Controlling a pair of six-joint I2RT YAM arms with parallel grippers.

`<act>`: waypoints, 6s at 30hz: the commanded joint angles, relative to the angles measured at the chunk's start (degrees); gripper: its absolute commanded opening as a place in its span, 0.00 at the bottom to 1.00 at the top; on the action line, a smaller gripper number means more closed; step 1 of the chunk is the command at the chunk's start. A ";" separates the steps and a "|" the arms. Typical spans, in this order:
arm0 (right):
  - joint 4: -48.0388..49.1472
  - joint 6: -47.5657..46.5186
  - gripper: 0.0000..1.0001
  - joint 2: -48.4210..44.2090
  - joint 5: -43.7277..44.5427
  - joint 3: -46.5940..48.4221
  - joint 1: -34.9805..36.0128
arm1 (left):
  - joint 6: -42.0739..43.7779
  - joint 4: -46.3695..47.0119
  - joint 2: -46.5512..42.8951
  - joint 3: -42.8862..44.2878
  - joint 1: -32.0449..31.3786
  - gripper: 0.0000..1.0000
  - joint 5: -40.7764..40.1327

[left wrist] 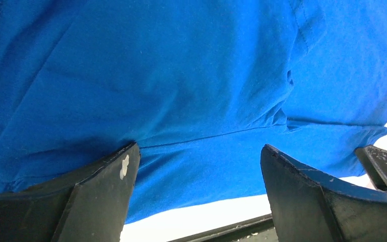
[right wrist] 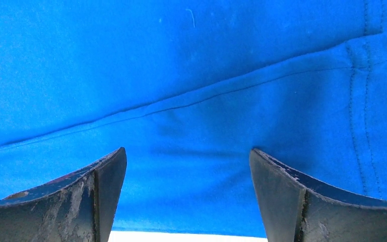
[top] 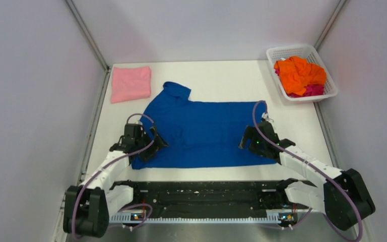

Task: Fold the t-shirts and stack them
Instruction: Fold the flattened tshirt in 1/3 of the way, then grab the side of the flattened tshirt furthest away from the robot with both arms, then fold the other side of the tshirt into a rectangle

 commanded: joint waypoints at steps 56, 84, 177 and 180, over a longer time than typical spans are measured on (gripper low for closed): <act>-0.24 -19.32 0.89 57.06 14.28 61.47 -17.94 | 22.50 -13.38 80.14 103.86 0.92 0.10 -10.46; -0.44 -14.03 0.26 51.17 15.91 51.28 -18.33 | 22.47 -8.60 46.84 67.06 -2.07 0.00 -11.56; 3.47 -6.02 0.99 -11.83 1.46 7.10 -14.97 | 0.05 -0.05 14.08 17.11 -26.12 0.96 -6.43; 3.32 -6.04 0.99 -13.05 1.23 6.48 -14.93 | -0.78 1.01 13.71 16.43 -30.85 0.96 -6.36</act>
